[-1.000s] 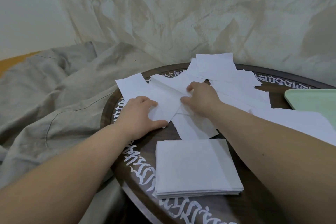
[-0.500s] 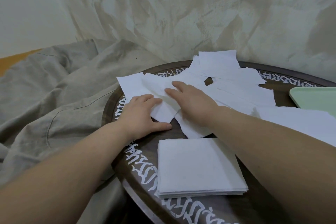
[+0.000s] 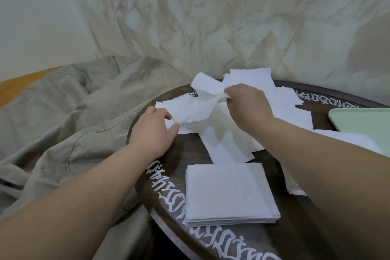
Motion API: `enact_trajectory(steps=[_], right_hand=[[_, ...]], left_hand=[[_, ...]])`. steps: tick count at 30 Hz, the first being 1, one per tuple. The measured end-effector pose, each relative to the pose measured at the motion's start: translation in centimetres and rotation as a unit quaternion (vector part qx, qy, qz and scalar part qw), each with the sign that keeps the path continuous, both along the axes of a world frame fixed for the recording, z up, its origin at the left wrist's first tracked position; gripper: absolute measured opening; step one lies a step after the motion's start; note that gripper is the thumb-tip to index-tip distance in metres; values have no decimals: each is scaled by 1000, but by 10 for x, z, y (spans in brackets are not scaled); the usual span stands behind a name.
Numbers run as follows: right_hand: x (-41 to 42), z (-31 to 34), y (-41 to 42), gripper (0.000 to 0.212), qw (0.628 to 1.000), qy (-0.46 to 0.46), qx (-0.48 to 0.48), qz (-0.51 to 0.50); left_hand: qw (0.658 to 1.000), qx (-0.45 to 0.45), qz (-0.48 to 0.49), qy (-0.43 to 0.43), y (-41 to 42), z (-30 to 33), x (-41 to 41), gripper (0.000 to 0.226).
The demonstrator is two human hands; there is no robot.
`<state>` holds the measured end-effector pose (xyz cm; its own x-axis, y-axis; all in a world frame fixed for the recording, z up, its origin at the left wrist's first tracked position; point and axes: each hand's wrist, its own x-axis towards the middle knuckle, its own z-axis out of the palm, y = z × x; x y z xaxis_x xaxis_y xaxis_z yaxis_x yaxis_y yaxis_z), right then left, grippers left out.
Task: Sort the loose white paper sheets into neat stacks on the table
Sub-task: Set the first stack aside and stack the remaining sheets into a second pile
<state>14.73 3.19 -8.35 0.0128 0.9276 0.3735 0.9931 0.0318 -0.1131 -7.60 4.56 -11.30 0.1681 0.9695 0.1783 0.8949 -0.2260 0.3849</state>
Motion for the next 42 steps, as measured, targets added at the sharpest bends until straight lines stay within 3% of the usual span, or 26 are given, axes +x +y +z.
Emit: enact_trajectory(steps=[2, 4, 6, 8, 10, 12, 15, 18, 21, 24, 28, 31, 36, 38, 42], right_hand=[[1, 10, -6, 23, 999, 23, 17, -19], [-1, 18, -12, 21, 998, 44, 37, -26], [-4, 25, -21, 20, 995, 77, 59, -3], [-6, 29, -32, 18, 991, 104, 70, 39], [-7, 28, -46, 20, 989, 109, 58, 86], [-11, 25, -62, 26, 983, 88, 71, 145], [-14, 17, -83, 33, 975, 69, 52, 204], [-18, 20, -104, 40, 970, 108, 17, 219], [-21, 30, -132, 53, 950, 254, 17, 180], [-26, 34, -154, 37, 895, 434, 21, 103], [-30, 26, -179, 41, 855, 516, 35, 43], [-29, 13, -196, 42, 868, 495, 16, 45], [-29, -2, -204, 56, 951, 286, -2, 118], [-31, -6, -203, 62, 961, 244, 7, 130], [-32, -7, -201, 49, 961, 237, 26, 138]], left_hand=[[998, -36, 22, -41, -4, 13, 5, 34], [980, -117, 42, -154, -11, 27, 14, 50], [920, -237, 61, -307, -22, 40, 25, 61], [833, -338, 57, -435, -29, 49, 34, 71], [762, -384, 26, -521, -34, 55, 41, 69], [732, -381, -1, -564, -39, 62, 48, 59], [723, -356, -7, -592, -50, 72, 55, 37], [702, -338, 6, -627, -64, 76, 52, 17], [692, -335, 15, -639, -83, 75, 47, 21], [680, -336, 34, -651, -107, 72, 45, 16], [648, -336, 65, -680, -137, 64, 46, 12], [639, -322, 76, -695, -149, 57, 46, 15], [621, -302, 78, -719, -159, 42, 39, 26], [614, -296, 70, -728, -161, 41, 39, 27], [622, -300, 44, -722, -164, 39, 41, 27]])
